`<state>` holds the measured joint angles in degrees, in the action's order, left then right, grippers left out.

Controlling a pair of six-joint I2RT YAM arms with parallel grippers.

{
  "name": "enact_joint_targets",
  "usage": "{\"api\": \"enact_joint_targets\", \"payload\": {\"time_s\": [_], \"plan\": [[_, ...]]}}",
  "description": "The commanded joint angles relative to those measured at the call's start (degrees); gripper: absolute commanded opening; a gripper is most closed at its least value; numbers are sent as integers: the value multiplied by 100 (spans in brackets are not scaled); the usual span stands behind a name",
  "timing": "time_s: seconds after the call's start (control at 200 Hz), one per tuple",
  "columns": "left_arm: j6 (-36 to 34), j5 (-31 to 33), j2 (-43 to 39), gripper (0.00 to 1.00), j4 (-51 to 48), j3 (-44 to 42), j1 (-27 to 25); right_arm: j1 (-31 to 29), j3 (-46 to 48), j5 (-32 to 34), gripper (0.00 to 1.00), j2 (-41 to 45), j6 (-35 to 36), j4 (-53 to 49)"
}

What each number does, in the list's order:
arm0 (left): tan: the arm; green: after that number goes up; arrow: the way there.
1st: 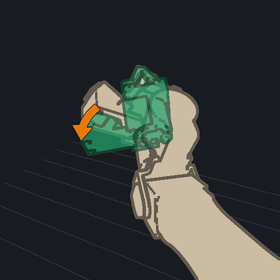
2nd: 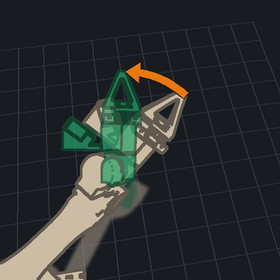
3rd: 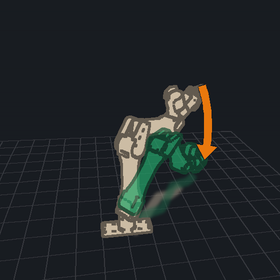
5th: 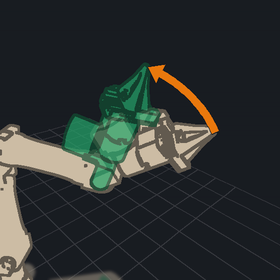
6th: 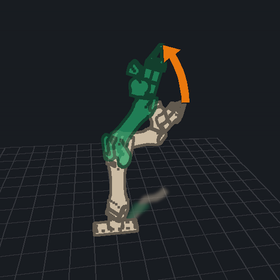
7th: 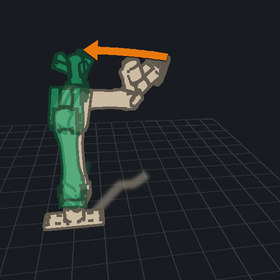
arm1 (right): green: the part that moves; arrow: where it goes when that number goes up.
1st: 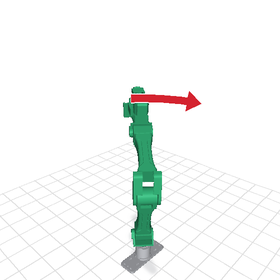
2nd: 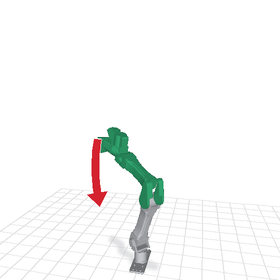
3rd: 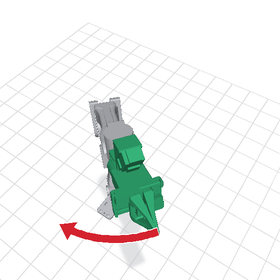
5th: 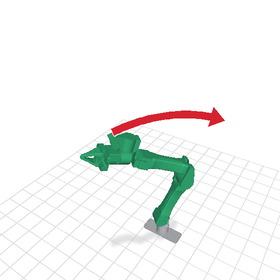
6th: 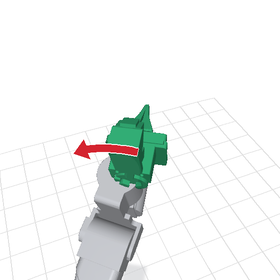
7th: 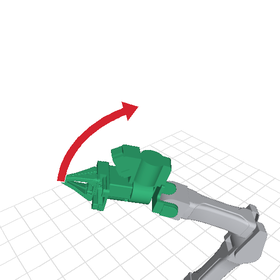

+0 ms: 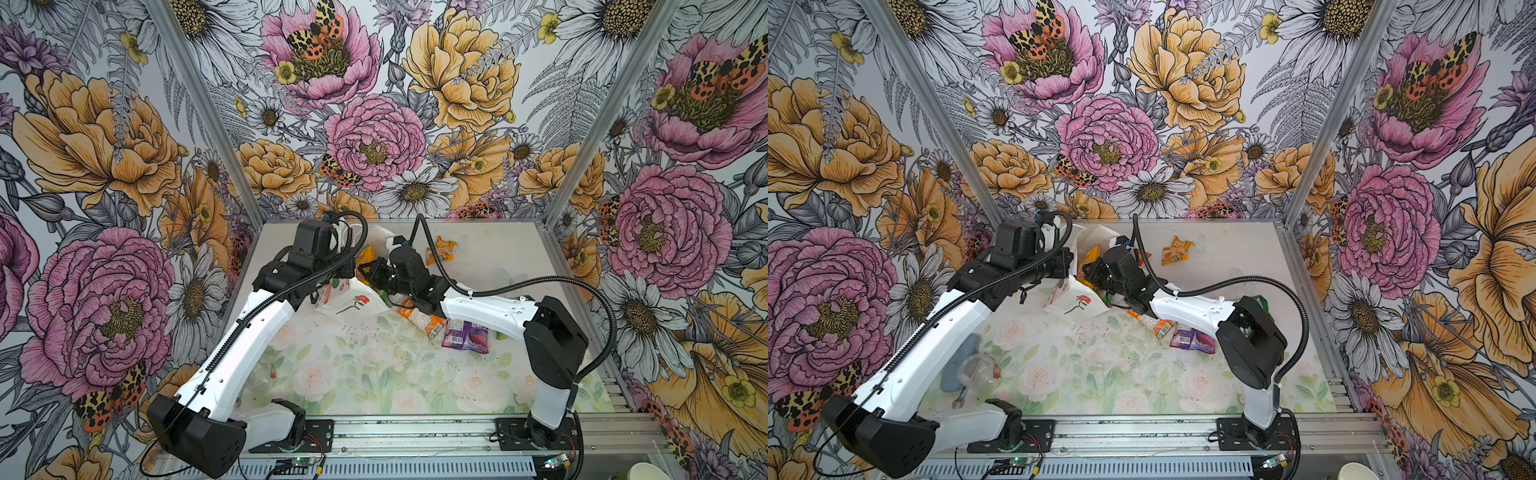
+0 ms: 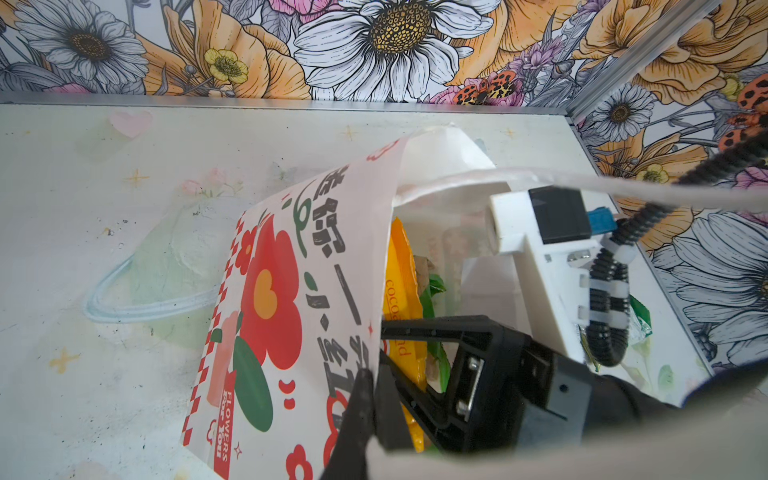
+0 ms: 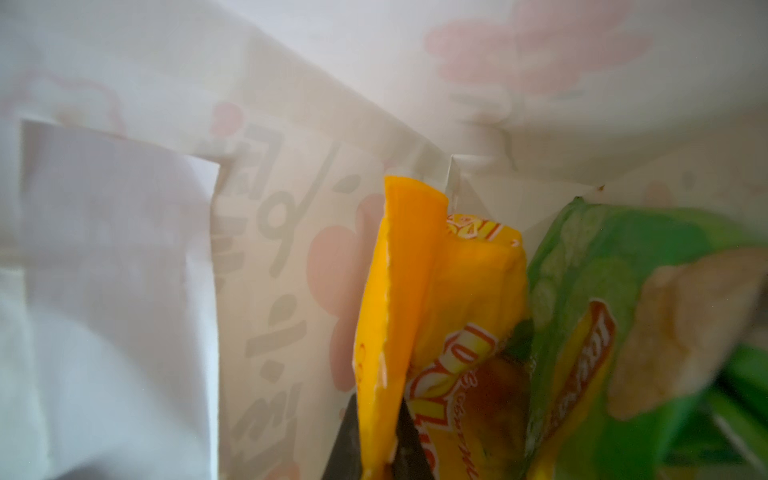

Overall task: Place the snacks into the paper bag
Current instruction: 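Lower the cocoaland bag into the paper bag and open the right gripper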

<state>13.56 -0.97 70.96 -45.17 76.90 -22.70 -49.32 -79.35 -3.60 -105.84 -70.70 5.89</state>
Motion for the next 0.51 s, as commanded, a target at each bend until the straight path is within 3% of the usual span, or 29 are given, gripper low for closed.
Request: {"api": "enact_joint_targets", "payload": {"time_s": [0.0, 0.5], "plan": [[58, -109, -135, 0, 237, -34, 29, -110, -433, 166, 0, 62, 151, 549], [-29, -352, -282, 0, 373, -83, -81, -183, -1012, -264, 0, -638, 35, 369]]}}
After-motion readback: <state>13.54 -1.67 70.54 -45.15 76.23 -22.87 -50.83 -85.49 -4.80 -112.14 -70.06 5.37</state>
